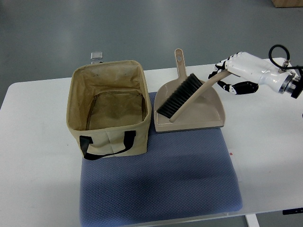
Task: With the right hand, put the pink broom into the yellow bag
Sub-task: 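Lift the brush with the right hand up over the dustpan, then swing the brush over the canvas bag and release it inside, then raise the open right hand away from the bag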
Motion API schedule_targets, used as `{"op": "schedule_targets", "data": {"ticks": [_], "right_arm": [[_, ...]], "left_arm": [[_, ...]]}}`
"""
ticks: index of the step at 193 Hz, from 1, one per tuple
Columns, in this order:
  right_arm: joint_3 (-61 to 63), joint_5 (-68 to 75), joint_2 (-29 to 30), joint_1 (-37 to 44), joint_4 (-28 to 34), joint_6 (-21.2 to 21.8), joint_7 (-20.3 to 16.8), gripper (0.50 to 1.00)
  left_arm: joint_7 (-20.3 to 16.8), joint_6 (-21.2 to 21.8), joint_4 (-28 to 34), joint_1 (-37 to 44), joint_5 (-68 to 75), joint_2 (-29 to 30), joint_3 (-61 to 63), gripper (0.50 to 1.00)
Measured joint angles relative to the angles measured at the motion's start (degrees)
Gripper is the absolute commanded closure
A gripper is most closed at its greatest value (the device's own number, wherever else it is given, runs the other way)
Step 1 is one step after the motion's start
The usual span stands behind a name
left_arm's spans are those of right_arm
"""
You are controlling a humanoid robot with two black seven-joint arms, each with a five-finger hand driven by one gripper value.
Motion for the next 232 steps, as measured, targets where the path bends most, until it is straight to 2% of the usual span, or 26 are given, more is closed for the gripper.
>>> {"op": "schedule_targets", "data": {"ticks": [43, 116, 121, 125, 127, 136, 140, 149, 159, 168, 204, 232], "right_arm": [[3.07, 1.87, 4.63, 8.04, -6.13, 0.46, -0.39, 1.000], [3.81, -4.68, 17.34, 10.90, -6.70, 0.70, -1.03, 1.000], [3.70, -5.04, 18.06, 10.76, -6.70, 0.63, -1.03, 0.932], [3.61, -5.26, 18.60, 10.66, -6.70, 0.51, -1.03, 0.902], [3.57, -5.35, 18.84, 10.61, -6.70, 0.44, -1.04, 0.901], [3.40, -5.63, 19.81, 10.39, -6.70, 0.17, -1.04, 0.832], [3.36, -5.71, 20.20, 10.23, -6.70, 0.09, -1.05, 0.820], [3.32, -5.83, 20.90, 9.74, -6.70, -0.08, -1.05, 0.744], [3.31, -5.86, 21.38, 9.31, -6.71, -0.40, -1.05, 0.695], [3.35, -5.86, 21.65, 9.03, -6.73, -0.89, -1.05, 0.632], [4.11, -4.95, 21.80, 8.07, -6.81, -3.70, -0.83, 0.621], [5.97, -2.43, 21.35, 6.05, -7.17, -4.24, -0.65, 0.621]], "left_arm": [[0.00, 0.00, 0.00, 0.00, 0.00, 0.00, 0.00, 0.500], [0.00, -0.04, 0.00, 0.00, 0.00, 0.00, 0.00, 0.500], [0.00, -0.04, 0.00, 0.00, 0.00, 0.00, 0.00, 0.500], [0.00, -0.04, 0.00, 0.00, 0.00, 0.00, 0.00, 0.500], [0.00, -0.04, 0.00, 0.00, 0.00, 0.00, 0.00, 0.500], [0.00, -0.04, 0.00, -0.01, 0.00, 0.00, 0.00, 0.500], [0.00, -0.04, 0.00, -0.02, 0.00, 0.00, 0.00, 0.500], [0.00, -0.04, 0.00, -0.02, 0.00, 0.00, 0.00, 0.500], [0.00, -0.04, 0.00, 0.01, 0.00, 0.00, 0.00, 0.500], [0.00, -0.04, 0.00, 0.00, 0.00, 0.00, 0.00, 0.500], [0.00, -0.03, 0.00, -0.01, 0.00, 0.00, 0.00, 0.500], [0.00, -0.01, 0.00, 0.00, 0.00, 0.00, 0.00, 0.500]]}}
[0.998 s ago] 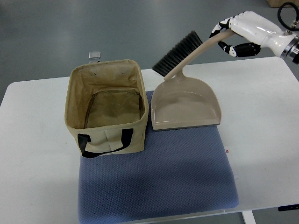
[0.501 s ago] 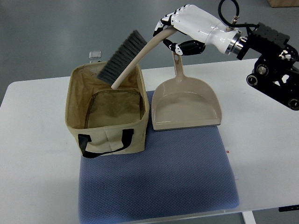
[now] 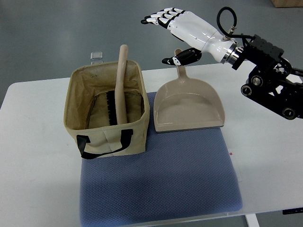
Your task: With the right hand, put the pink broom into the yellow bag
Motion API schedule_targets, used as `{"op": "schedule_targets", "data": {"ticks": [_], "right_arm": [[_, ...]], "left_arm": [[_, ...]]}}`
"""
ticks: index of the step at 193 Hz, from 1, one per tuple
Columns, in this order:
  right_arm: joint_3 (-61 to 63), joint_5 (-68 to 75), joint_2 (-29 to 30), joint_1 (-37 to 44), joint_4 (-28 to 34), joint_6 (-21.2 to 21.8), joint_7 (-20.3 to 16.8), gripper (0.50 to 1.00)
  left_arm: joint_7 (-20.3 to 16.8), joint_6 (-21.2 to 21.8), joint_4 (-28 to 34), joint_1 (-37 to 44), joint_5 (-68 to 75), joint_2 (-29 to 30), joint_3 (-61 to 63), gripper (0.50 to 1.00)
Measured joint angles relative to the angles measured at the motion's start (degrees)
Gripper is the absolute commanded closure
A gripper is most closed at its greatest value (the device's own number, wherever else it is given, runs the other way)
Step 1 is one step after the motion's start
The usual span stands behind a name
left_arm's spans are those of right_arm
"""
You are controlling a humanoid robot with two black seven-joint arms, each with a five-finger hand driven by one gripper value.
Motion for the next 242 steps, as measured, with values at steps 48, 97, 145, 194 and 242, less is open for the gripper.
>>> {"op": "schedule_targets", "data": {"ticks": [48, 97, 145, 194, 242], "right_arm": [[5.35, 20.46, -1.67, -7.76, -1.61, 2.41, 0.24, 0.621], [5.63, 60.49, -6.13, -13.82, -3.86, 16.65, 0.40, 0.621], [5.72, 82.92, -7.05, -18.55, -7.48, 28.60, 0.57, 0.577], [8.20, 90.08, -3.81, -21.89, -9.63, 29.80, 2.80, 0.570], [13.07, 89.96, 0.67, -25.24, -11.64, 29.53, 4.58, 0.570]], "left_arm": [[0.00, 0.00, 0.00, -0.01, 0.00, 0.00, 0.00, 0.500], [0.00, 0.00, 0.01, -0.01, 0.00, 0.00, 0.00, 0.500], [0.00, -0.01, 0.01, 0.00, 0.00, 0.00, 0.00, 0.500], [0.00, -0.04, 0.01, 0.00, 0.00, 0.00, 0.00, 0.500], [0.00, -0.03, 0.00, 0.00, 0.00, 0.00, 0.00, 0.500]]}}
